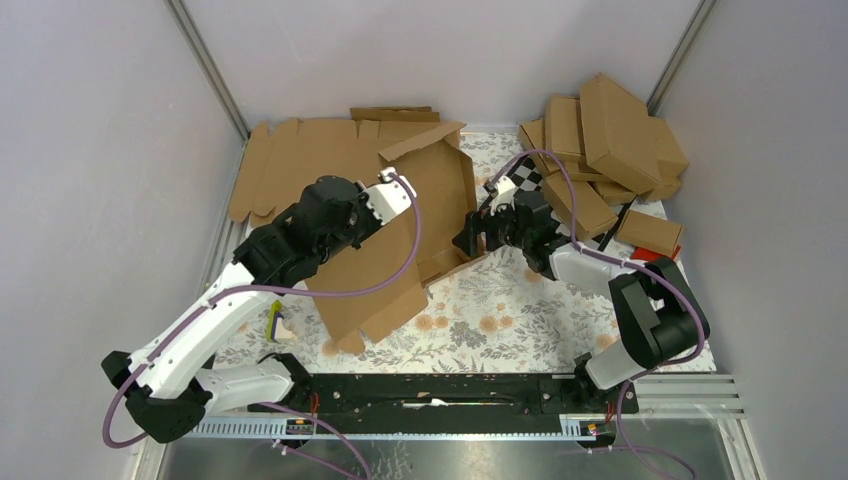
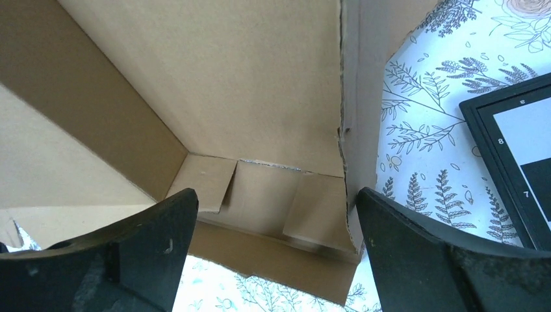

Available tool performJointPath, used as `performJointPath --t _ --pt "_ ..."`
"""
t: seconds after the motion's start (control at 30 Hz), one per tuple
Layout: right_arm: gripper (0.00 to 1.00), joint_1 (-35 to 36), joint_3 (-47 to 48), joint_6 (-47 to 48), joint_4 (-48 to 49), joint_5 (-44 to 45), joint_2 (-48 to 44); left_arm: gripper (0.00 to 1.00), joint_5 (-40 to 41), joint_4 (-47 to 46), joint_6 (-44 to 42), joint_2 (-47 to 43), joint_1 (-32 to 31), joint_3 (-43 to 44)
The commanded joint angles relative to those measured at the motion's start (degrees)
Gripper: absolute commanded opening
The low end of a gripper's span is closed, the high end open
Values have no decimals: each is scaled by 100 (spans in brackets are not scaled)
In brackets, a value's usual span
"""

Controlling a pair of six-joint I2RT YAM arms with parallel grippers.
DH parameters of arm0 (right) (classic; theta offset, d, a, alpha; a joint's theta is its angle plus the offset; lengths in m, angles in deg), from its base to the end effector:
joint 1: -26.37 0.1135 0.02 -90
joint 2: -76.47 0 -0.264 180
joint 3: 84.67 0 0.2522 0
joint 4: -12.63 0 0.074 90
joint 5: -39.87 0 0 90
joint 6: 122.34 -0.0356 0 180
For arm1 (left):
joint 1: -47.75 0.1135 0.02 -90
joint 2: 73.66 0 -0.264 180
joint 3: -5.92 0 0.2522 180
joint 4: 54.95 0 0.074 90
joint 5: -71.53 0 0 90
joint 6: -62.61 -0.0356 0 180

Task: Fold the paper box

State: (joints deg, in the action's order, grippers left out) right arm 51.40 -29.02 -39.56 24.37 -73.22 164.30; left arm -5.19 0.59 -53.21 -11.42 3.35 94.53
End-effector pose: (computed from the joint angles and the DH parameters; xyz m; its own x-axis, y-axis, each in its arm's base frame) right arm 0.2872 0.1495 0.2057 -0.4047 -0.0614 -0.9124 -0.6767 0.6912 0.2536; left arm 0.1614 -0.1466 0.4062 -0.0793 0.6710 -0.7372 0.6356 0.6037 0.4811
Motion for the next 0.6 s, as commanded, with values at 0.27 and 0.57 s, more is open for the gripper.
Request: performJointPath --t 0.27,0.57 --pt "100 89 220 554 -1065 -216 -113 0 365 -755 -629 39 -431 -203" --pt "100 219 -18 491 -1075 -202 -318 0 293 -1253 -1059 -346 -663 -625"
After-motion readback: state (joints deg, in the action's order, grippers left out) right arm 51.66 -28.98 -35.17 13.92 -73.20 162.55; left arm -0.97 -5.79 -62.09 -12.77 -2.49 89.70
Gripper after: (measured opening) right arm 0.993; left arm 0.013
